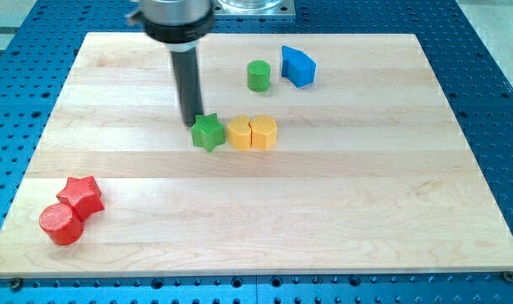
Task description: Move the heaxagon to the top right side of the red star
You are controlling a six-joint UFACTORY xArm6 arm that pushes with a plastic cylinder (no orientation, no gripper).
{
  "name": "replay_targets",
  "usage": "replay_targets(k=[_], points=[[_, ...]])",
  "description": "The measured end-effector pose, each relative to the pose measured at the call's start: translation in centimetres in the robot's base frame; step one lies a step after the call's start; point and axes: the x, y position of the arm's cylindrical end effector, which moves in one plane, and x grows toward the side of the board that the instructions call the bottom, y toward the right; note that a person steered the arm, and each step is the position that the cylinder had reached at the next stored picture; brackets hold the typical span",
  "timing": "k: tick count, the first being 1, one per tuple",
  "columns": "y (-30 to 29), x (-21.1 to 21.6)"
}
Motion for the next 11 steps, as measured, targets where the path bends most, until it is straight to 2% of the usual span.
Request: replay_targets(k=[1, 3, 5, 6, 7, 8, 9, 11], points=[[-1.8, 0.1], [8.4, -0.2], [17.3, 4.8], [17.2, 7.1], [19.0, 7.2], [20.2, 9.1], [16.0, 10.5], [4.4, 8.6]])
